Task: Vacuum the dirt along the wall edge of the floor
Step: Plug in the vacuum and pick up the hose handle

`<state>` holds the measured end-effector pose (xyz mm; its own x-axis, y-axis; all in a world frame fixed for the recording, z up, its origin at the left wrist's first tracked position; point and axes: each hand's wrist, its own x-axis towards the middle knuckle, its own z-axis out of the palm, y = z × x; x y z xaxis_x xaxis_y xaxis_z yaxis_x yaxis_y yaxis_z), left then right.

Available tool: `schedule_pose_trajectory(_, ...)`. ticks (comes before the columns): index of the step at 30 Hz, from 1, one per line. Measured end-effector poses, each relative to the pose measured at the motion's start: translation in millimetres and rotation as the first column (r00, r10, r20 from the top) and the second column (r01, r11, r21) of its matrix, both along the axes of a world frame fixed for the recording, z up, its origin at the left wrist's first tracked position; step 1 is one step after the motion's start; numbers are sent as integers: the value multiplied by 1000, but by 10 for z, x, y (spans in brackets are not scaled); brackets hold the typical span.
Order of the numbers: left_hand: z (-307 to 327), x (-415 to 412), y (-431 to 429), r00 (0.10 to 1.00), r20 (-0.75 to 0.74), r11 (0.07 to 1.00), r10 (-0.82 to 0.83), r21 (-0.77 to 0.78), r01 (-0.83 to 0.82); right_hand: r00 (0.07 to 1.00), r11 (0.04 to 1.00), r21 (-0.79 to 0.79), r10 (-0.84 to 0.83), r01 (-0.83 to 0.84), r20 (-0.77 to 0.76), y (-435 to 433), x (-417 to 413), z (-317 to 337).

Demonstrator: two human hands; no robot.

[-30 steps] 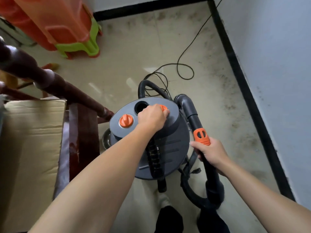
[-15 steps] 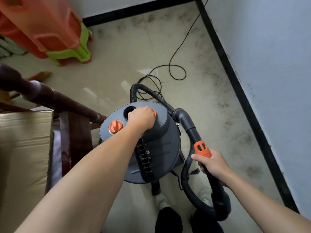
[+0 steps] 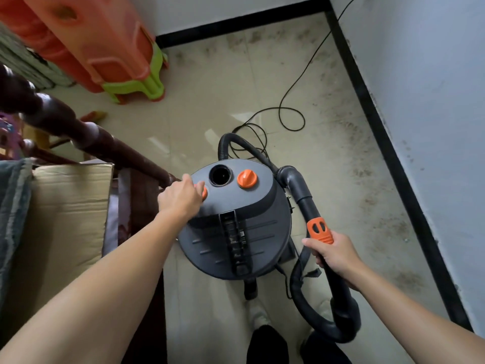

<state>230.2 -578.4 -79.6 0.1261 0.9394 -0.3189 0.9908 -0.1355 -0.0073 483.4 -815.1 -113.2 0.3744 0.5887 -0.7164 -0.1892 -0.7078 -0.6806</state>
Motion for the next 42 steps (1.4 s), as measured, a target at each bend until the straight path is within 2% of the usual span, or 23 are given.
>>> schedule_pose_trajectory(4, -99, -240, -67, 999, -29, 993, -41, -112, 37, 1000, 1000, 1, -20, 20, 1, 30, -124, -38)
schedule_pose_trajectory(12, -141, -211, 20, 975, -51, 968, -218, -137, 209, 997, 997, 3, -72, 72, 33, 64, -258, -142)
schedule_pose_trajectory(22, -109, -252, 135, 930, -53, 916, -364, -203, 347, 993, 993, -20, -114, 115, 33, 110, -424, -231)
schedule_pose_trajectory(25, -87, -257, 158, 932, -48, 914, -360, -218, 342, 993, 994, -22, -107, 109, 48, 93, -399, -201)
schedule_pose_trajectory(27, -44, -254, 146, 945, -32, 926, -325, -212, 312, 989, 996, -25, -79, 83, 122, 61, -329, -140)
schedule_pose_trajectory(29, 35, -211, 84, 963, 22, 950, -270, -154, 270, 976, 999, -32, -36, 43, 216, 24, -216, -25)
schedule_pose_trajectory(31, 148, -90, -57, 965, 133, 971, -225, -48, 233, 956, 1000, -25, -4, 12, 292, 2, -71, 149)
schedule_pose_trajectory(33, 303, 115, -265, 948, 237, 976, -213, -5, 220, 933, 1000, -2, -3, 4, 360, 18, 106, 379)
schedule_pose_trajectory(38, 689, 719, -805, 883, 351, 918, -310, -129, 374, 877, 986, 124, -153, 107, 455, 214, 727, 1074)
schedule_pose_trajectory(42, 853, 1218, -1088, 872, 327, 847, -363, -275, 456, 849, 939, 265, -317, 218, 423, 409, 1323, 1623)
